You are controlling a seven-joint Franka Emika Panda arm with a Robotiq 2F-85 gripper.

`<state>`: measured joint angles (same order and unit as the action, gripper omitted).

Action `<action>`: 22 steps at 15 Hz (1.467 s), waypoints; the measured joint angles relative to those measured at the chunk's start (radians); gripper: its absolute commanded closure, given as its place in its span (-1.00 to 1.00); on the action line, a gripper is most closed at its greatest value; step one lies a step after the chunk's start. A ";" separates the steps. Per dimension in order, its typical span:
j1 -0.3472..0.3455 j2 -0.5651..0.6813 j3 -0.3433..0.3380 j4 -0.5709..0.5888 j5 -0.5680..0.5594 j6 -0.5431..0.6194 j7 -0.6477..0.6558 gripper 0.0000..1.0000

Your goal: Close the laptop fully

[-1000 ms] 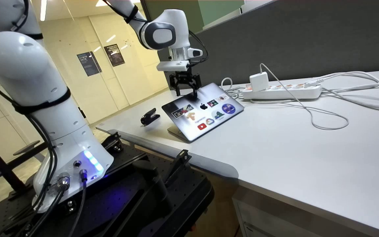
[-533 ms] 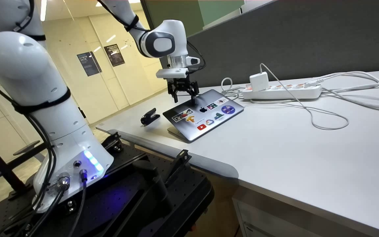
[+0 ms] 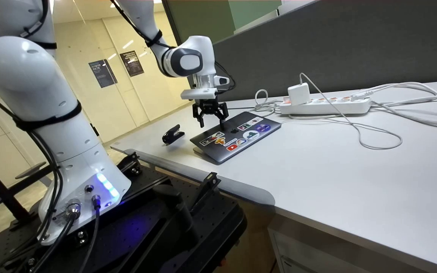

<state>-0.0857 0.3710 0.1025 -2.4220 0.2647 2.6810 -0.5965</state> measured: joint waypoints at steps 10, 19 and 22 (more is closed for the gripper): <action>-0.001 0.115 -0.001 0.051 -0.153 0.036 0.110 -1.00; -0.060 0.015 0.029 0.067 -0.098 0.020 0.155 -1.00; -0.090 -0.141 0.008 0.050 -0.063 -0.091 0.169 -1.00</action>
